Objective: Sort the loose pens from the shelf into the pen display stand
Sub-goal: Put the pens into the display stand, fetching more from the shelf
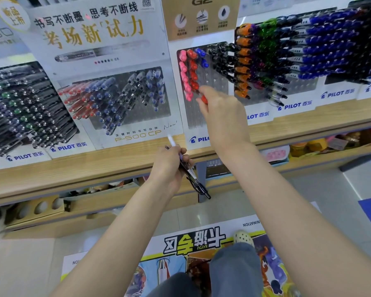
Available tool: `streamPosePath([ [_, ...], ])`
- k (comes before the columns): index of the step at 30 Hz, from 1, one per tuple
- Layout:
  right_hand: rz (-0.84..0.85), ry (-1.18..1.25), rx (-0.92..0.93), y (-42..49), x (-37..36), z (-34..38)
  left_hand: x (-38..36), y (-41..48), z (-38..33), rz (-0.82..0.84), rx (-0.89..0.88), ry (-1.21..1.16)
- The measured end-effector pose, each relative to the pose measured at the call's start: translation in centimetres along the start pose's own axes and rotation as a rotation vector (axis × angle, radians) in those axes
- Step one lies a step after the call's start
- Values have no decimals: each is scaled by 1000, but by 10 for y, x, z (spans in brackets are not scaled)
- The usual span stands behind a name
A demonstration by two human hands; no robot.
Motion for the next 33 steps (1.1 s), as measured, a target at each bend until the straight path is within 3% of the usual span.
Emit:
streamPosePath([
  [6,83,-4,-61,-2,-6,-5,-4,-3,2,14,19,-9],
  [12,-113,140,-143,-11,11,-6,-2,1,4,9,3,1],
  [17,-121,139,-123,-10,6,-1,2,4,6,2,5,13],
  [25,74,95,-246,-1,-18,-16,0,8,-1,15,11,20],
  [33,93,85,-264,1,-21,-17,-2,7,-5,30,-21,8],
])
Point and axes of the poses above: each hand's wrist, its own y-axis towards the middle knuckle, its own x-axis out of the back of the hand, z = x × y, the point moved 7 cm from there along y, towards the middle knuckle, and after that the axes turned 14 degrees about -z, right-handed, at the moved point
